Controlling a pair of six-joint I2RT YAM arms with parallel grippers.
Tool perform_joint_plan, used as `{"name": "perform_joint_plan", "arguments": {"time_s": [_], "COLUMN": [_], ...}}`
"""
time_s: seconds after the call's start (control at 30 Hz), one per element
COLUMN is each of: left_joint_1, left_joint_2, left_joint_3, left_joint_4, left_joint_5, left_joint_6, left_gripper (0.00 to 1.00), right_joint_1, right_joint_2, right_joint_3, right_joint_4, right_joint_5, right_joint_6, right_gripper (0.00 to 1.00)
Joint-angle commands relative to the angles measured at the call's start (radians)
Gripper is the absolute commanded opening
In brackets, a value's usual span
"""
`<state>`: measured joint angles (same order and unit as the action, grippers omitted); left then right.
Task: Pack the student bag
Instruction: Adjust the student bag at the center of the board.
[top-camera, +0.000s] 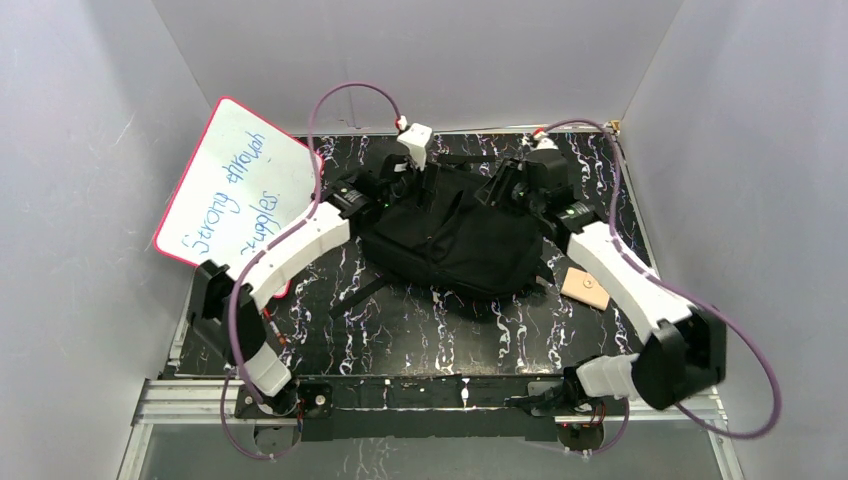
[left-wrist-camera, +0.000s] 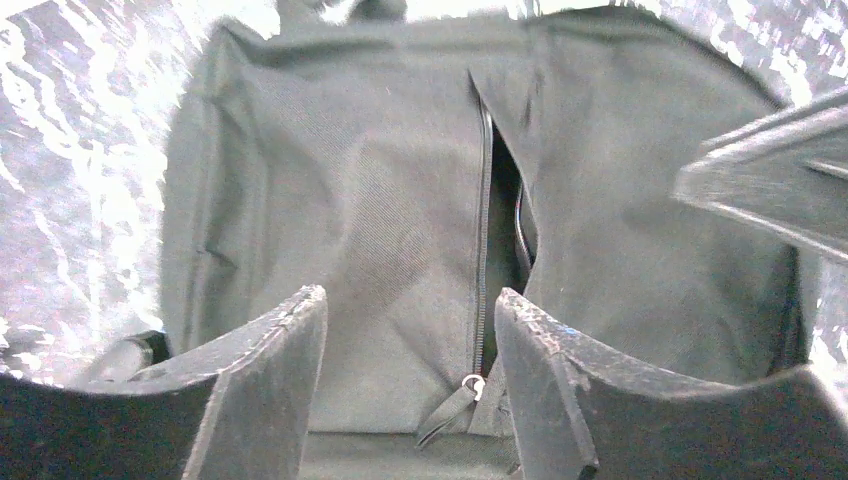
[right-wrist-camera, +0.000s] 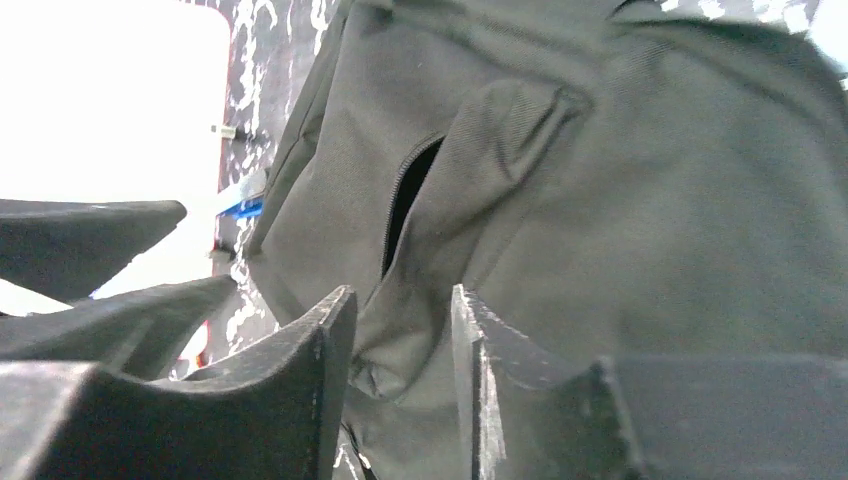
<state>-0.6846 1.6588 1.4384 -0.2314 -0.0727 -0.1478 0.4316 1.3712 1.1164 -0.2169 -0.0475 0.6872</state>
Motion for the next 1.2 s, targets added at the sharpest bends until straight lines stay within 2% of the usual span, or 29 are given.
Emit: {"name": "perform_joint_plan", "arguments": {"time_s": [0.0,0.13,0.23,0.37,0.53,0.6,0.7,0.77,0.83,1.03,1.17], "left_joint_1": [0.023,0.103,0.181,0.242,0.261,0.262,0.263,0.263,0.263,0.261,0.261], "left_joint_2": [-0.099,-0.073,-0.016,0.085,0.155,0.167,0.175,0.174,0.169,0.159,0.170], "left_joint_3": [-0.032,-0.005,0.022,0.053,0.054,0.045,0.025,0.002,-0.036,-0.101,-0.106], "left_joint_4": [0.026,0.008,-0.009,-0.044,-0.051,-0.053,-0.068,-0.075,-0.074,-0.075,-0.093], "left_joint_5": [-0.104,-0.093,-0.068,-0.032,0.037,0.056,0.071,0.116,0.144,0.202,0.233], "left_joint_6": [0.032,-0.016,-0.065,-0.091,-0.077,-0.073,-0.085,-0.100,-0.118,-0.169,-0.191], "left_gripper": [0.62,0.67,0.70,0.70,0.72,0.72,0.72,0.70,0.68,0.50,0.36], "right_joint_1": [-0.005,-0.005,-0.005,-0.006,-0.007,-0.006,-0.012,-0.020,-0.031,-0.094,-0.158], "right_joint_2": [-0.174,-0.300,-0.375,-0.415,-0.400,-0.383,-0.352,-0.343,-0.337,-0.326,-0.310], "right_joint_3": [-0.001,-0.076,-0.148,-0.229,-0.297,-0.316,-0.336,-0.343,-0.346,-0.339,-0.315], "right_joint_4": [-0.159,-0.308,-0.377,-0.400,-0.368,-0.348,-0.325,-0.304,-0.281,-0.233,-0.212], "right_joint_5": [0.233,0.371,0.395,0.375,0.336,0.328,0.322,0.321,0.319,0.292,0.251], "right_joint_6": [-0.077,-0.008,0.055,0.110,0.133,0.131,0.119,0.107,0.092,0.042,-0.008], "right_gripper": [0.54,0.75,0.85,0.89,0.89,0.86,0.75,0.72,0.60,0.27,0.15]}}
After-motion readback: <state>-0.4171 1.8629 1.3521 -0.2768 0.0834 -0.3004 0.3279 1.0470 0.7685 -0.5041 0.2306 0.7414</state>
